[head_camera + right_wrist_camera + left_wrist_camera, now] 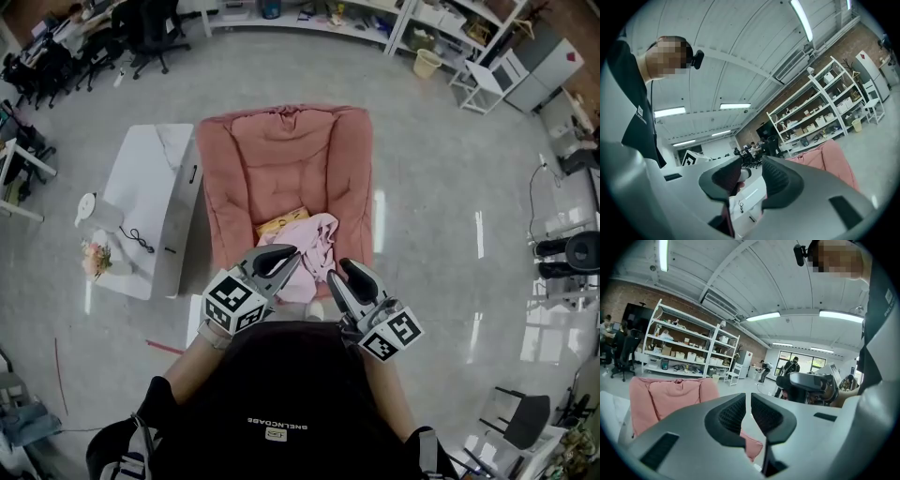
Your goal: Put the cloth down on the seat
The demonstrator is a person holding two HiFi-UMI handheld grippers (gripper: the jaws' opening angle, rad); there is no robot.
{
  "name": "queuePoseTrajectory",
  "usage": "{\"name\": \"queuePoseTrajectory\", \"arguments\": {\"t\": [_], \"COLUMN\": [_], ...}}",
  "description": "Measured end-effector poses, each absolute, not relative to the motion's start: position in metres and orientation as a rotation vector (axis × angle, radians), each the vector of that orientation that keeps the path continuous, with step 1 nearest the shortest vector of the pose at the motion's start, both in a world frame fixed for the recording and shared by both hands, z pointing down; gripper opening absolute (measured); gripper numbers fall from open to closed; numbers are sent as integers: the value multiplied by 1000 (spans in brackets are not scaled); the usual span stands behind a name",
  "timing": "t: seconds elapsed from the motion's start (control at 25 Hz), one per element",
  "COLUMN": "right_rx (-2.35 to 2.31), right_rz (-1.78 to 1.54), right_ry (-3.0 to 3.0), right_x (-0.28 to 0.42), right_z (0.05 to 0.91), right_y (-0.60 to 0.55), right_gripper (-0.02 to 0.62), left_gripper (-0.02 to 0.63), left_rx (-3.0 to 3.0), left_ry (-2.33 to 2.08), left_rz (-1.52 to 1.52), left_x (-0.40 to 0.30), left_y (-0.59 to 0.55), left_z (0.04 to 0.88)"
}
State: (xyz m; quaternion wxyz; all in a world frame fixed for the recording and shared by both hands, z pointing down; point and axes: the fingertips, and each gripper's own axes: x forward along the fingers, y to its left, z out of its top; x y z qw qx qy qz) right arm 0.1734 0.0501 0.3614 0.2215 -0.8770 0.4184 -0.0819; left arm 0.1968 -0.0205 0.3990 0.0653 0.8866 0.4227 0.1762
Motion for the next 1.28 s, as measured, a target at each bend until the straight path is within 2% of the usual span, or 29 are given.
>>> {"name": "queuePoseTrajectory", "arguments": {"t": [0.2,0.36,1.28], "right_rx": [-2438,-2447,-2423], "right_rz": [-207,-205,-235], "right_ry": [1115,1068,1014], "right_x": [175,180,172], "right_z": [359,361,370], "right_y": [61,69,80], "right_gripper": [150,120,120], "left_gripper": [25,25,25], "left_rx": [2668,2663,2660], "left_ry": [1305,1315,1293], "left_rz": [523,525,530], "left_x": [198,202,186], "left_y": [-10,-7,-3], "left_z": [394,393,395]}}
